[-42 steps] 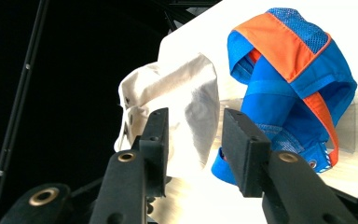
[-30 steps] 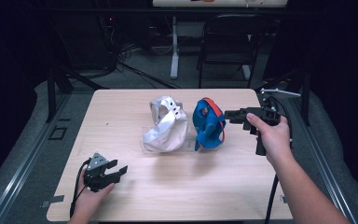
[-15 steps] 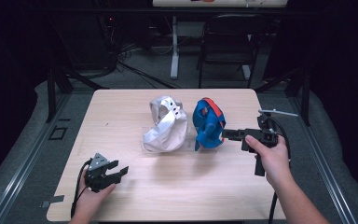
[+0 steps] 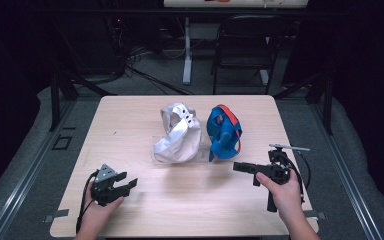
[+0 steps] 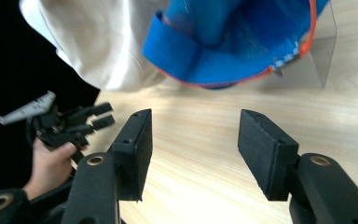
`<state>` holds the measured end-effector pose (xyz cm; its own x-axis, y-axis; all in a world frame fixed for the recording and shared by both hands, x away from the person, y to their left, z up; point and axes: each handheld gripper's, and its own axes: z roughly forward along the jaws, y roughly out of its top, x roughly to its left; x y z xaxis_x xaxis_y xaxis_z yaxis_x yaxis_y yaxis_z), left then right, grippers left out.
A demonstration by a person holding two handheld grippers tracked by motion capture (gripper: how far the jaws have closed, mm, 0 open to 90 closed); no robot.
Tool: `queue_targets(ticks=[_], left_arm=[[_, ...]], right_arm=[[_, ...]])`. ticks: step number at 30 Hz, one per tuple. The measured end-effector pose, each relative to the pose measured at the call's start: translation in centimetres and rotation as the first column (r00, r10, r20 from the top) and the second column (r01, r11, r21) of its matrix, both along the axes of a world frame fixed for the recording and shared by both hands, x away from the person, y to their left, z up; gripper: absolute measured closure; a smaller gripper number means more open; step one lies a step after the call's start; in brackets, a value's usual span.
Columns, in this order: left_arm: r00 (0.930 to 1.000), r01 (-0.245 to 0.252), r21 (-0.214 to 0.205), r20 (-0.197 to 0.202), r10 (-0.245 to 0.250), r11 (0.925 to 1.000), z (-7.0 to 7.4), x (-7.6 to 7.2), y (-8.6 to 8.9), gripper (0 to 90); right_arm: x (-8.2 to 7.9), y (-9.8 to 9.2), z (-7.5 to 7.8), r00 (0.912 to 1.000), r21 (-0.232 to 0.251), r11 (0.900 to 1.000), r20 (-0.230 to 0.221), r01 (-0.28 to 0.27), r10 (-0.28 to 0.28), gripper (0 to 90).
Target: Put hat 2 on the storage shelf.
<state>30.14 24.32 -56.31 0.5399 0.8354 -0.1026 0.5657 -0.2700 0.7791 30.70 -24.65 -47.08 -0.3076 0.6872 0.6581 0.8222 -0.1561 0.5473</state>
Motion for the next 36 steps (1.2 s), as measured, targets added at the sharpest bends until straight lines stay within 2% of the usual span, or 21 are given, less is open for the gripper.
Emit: queue_targets(ticks=[4,7,10,19,22,24,26,28,31,36], left_arm=[[1.0000,0.000,0.001,-0.002,0.000,1.0000,0.0,0.0,0.0,46.9],[1.0000,0.002,0.004,-0.001,-0.002,1.0000,0.0,0.0,0.0,46.9],[1.0000,-0.001,-0.001,-0.002,0.001,1.0000,0.0,0.0,-0.1,46.9],[1.0000,0.003,0.004,0.004,-0.003,1.0000,0.1,0.0,0.0,46.9],[1.0000,0.006,0.002,0.006,-0.006,1.0000,0.1,0.0,0.0,46.8],[1.0000,0.007,0.004,0.004,-0.007,1.0000,0.1,0.0,-0.1,46.8],[0.9999,0.010,0.007,-0.004,-0.009,0.9999,0.1,-0.1,-0.1,46.8],[1.0000,0.007,0.003,0.005,-0.007,1.0000,0.1,-0.1,-0.1,46.8],[1.0000,0.008,0.004,0.005,-0.008,1.0000,0.1,-0.1,-0.1,46.9],[0.9999,0.012,0.005,0.001,-0.012,0.9999,-0.1,0.0,-0.3,46.9]], right_arm=[[-0.8,0.1,-1.9,0.9997,-0.028,0.9996,0.023,-0.003,0.004,45.3],[-1.4,0.1,-3.0,0.9978,-0.044,0.9986,0.060,0.029,-0.027,46.0],[-2.0,0.1,-4.0,0.9963,-0.035,0.9988,0.079,0.036,-0.033,46.0],[-3.1,-0.4,-5.7,0.9871,-0.041,0.9957,0.141,0.083,-0.076,45.8],[-3.3,-0.3,-6.1,0.9818,-0.075,0.9932,0.174,0.090,-0.076,45.9],[-3.4,-0.4,-6.5,0.9813,-0.071,0.9928,0.174,0.096,-0.083,45.9],[-3.4,-0.4,-6.9,0.9813,-0.049,0.9932,0.167,0.105,-0.096,45.9],[-3.4,-0.3,-7.4,0.9833,-0.027,0.9939,0.151,0.107,-0.102,45.9],[-3.4,-0.2,-7.7,0.9848,-0.035,0.9941,0.145,0.102,-0.096,46.0],[-3.4,-0.1,-8.2,0.9816,-0.050,0.9919,0.157,0.117,-0.108,46.2]])
